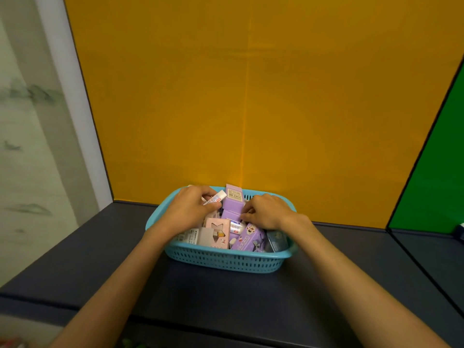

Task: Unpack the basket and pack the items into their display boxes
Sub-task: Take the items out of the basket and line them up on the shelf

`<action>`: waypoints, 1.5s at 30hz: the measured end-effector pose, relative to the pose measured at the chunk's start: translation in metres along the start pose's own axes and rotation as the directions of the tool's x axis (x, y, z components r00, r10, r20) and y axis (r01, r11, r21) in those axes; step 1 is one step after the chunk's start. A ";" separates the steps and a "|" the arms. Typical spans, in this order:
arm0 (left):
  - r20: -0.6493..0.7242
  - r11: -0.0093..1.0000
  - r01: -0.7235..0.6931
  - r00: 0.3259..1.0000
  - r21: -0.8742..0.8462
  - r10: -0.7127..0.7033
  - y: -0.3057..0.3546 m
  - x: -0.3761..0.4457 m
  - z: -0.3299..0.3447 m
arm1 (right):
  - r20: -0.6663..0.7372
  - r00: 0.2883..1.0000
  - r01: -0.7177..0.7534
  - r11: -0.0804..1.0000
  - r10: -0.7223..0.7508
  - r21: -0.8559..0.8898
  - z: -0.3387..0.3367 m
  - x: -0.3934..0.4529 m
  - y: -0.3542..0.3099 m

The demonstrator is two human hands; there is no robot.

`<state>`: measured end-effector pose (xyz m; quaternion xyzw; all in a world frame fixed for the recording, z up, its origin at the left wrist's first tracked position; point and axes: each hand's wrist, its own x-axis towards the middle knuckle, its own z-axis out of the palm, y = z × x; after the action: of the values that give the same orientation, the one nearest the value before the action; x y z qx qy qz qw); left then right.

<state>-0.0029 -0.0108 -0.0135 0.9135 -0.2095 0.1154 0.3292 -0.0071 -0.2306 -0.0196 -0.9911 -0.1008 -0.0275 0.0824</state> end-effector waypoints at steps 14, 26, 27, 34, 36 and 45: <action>0.009 0.979 0.066 0.998 -0.191 -0.066 -0.018 -0.018 -0.013 | 0.105 0.983 -0.165 0.974 0.150 0.158 0.003 0.022 -0.007; 0.031 0.980 0.058 0.998 -0.188 -0.053 -0.027 -0.026 -0.016 | 0.046 0.999 -0.007 0.995 0.003 0.095 0.000 0.020 -0.001; 0.034 0.979 0.062 0.998 -0.195 -0.056 -0.027 -0.026 -0.017 | 0.050 0.999 -0.010 0.989 0.002 0.148 0.001 0.019 0.000; 0.042 0.973 0.031 0.999 -0.227 -0.022 -0.024 -0.023 -0.015 | 0.034 0.999 0.004 0.951 -0.016 0.311 -0.007 0.001 0.004; 0.048 0.972 0.020 0.999 -0.235 -0.009 -0.020 -0.020 -0.013 | -0.009 1.000 -0.014 0.934 0.019 0.358 -0.016 -0.009 0.006; 0.071 0.960 -0.101 0.990 -0.260 0.123 0.053 -0.008 0.016 | -0.164 0.979 -0.009 0.839 0.117 0.544 -0.043 -0.085 0.051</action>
<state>-0.0334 -0.0554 0.0003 0.8541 -0.2879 0.0664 0.4281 -0.0819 -0.3040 0.0088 -0.9232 -0.0631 -0.0902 0.3682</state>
